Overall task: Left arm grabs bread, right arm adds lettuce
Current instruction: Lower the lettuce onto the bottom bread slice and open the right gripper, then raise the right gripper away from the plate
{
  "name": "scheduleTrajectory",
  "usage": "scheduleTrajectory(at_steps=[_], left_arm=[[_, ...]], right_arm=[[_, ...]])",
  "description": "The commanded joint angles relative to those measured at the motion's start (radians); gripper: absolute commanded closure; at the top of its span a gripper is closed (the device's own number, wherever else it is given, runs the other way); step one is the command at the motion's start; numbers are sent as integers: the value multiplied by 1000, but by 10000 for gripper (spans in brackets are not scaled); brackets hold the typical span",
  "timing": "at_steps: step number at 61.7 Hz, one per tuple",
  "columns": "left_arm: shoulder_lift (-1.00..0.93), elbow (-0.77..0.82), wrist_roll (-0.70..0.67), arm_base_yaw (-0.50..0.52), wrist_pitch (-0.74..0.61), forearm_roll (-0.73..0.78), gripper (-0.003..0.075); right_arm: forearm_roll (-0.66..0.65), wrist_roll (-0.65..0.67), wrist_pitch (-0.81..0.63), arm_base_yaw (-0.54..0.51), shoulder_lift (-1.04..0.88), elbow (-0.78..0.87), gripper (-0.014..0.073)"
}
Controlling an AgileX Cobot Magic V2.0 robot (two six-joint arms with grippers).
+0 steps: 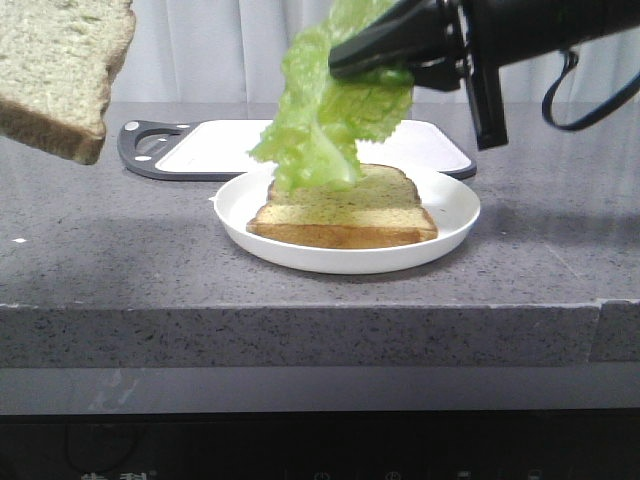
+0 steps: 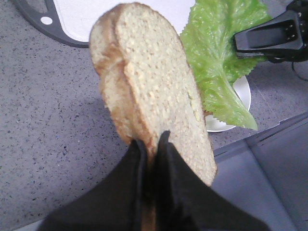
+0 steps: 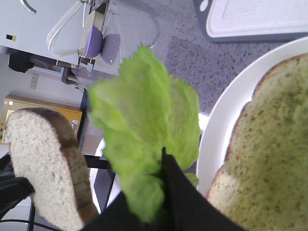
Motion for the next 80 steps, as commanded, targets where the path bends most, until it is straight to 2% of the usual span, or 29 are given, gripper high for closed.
scheduleTrajectory(at_steps=[1,8,14,21,26,29,49,62,71,80], left_arm=[[-5,-26,-3,3,-57,-36,741],[-5,-26,-3,3,-57,-36,741],[-5,-26,-3,3,-57,-36,741],[-5,-26,-3,3,-55,-36,741],[-5,-26,-3,3,-51,-36,741],[-5,-26,-3,3,-49,-36,741],[-5,-26,-3,3,-27,-36,741],[-5,-26,-3,3,-27,-40,741],[-5,-26,-3,3,-35,-79,741],[25,-26,29,-5,-77,-256,741]], right_arm=[[82,-18,63,1,3,-20,711],[81,-18,58,1,36,-20,680],[58,-27,43,1,43,-20,538],[29,-33,9,-1,42,-20,320],[-6,-52,-32,-1,40,-22,223],[-29,-53,-57,-1,39,-22,195],[-233,-43,-226,-1,-75,-22,188],[-379,0,-277,-1,-192,-22,188],[-580,84,-317,-1,-294,-22,188],[-862,247,-338,-1,-414,-22,188]])
